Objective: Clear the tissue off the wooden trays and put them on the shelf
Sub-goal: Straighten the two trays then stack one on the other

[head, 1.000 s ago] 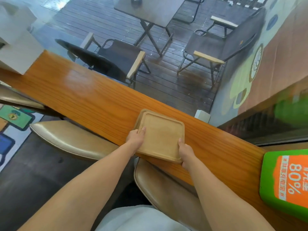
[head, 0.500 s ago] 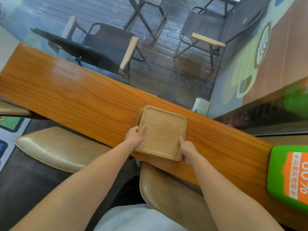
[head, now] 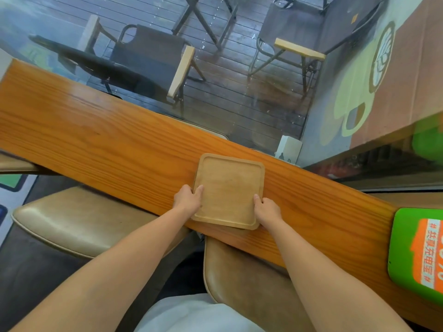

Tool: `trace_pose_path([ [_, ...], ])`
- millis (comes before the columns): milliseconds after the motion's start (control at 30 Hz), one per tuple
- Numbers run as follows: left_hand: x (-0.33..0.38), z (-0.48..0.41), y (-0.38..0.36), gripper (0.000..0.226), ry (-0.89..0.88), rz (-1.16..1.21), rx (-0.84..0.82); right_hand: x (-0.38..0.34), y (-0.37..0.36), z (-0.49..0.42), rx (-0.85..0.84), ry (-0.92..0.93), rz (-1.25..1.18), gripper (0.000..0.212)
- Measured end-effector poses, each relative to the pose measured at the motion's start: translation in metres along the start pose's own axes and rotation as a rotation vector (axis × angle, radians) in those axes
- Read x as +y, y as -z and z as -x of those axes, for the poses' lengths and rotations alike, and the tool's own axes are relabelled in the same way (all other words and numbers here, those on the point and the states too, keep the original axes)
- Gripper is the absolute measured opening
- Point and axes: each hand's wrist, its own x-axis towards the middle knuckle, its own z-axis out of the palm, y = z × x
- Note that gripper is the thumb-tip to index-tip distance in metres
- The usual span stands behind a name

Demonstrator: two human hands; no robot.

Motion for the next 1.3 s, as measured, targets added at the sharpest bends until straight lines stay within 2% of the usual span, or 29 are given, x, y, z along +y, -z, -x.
trace_pose_path([
  [167,-0.006,0.007,0.004,0.030,-0.048,-0.045,0.088,-0.006,-0.002,0.004,-0.019,0.057,0.132,0.054],
  [333,-0.005,0.011,0.009,0.040,0.006,-0.117,0.157,-0.011,-0.008,0.009,-0.040,0.059,0.231,0.057],
  [500,-0.004,0.006,0.019,0.051,-0.035,-0.230,0.167,-0.016,-0.012,0.015,-0.009,0.045,0.263,0.051],
  [633,-0.002,0.004,0.020,0.050,-0.035,-0.246,0.175,-0.017,-0.016,0.020,0.019,0.044,0.255,0.047],
  [767,-0.005,0.005,0.021,0.040,-0.018,-0.314,0.197,-0.020,-0.016,0.021,-0.001,0.023,0.233,0.043],
  [967,-0.001,0.005,0.021,0.037,0.010,-0.246,0.176,-0.020,-0.015,0.023,-0.013,0.019,0.203,0.037],
  [1133,0.002,0.014,0.014,0.035,0.038,-0.203,0.163,-0.024,-0.029,0.028,0.169,0.042,0.137,0.021],
  [1300,0.008,0.019,0.009,0.028,0.177,0.020,0.101,-0.029,-0.030,0.031,0.172,-0.101,-0.112,0.039],
])
